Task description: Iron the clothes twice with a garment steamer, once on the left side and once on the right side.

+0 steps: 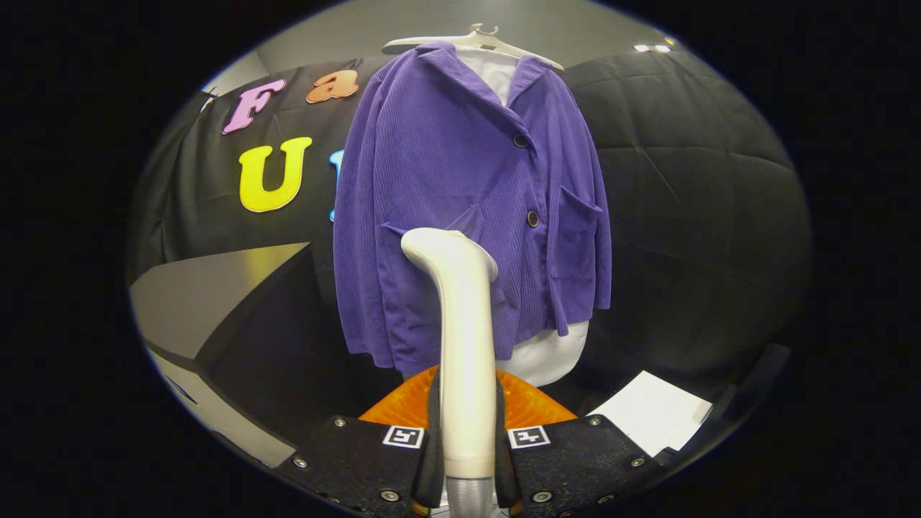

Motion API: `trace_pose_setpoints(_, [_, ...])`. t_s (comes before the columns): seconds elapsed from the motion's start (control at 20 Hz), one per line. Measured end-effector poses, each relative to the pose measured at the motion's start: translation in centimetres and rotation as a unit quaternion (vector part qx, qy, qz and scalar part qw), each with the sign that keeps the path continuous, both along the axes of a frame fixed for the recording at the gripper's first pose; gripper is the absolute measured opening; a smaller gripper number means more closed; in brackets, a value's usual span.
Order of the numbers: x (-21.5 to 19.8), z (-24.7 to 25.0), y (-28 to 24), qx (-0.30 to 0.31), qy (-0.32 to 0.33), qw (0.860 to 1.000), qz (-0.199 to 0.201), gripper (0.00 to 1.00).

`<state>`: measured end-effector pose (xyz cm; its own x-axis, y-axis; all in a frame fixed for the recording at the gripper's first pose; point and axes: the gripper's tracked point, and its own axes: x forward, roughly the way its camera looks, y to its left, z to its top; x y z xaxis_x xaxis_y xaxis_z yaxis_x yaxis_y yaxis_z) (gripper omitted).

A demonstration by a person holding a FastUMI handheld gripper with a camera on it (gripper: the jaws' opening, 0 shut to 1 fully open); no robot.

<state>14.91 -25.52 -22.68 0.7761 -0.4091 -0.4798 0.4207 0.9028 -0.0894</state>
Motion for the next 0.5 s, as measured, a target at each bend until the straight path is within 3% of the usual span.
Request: trace_pose_setpoints(0.5, [-4.2,-7.1,1.2,0.035,0.076,0.996,-0.004,0.28])
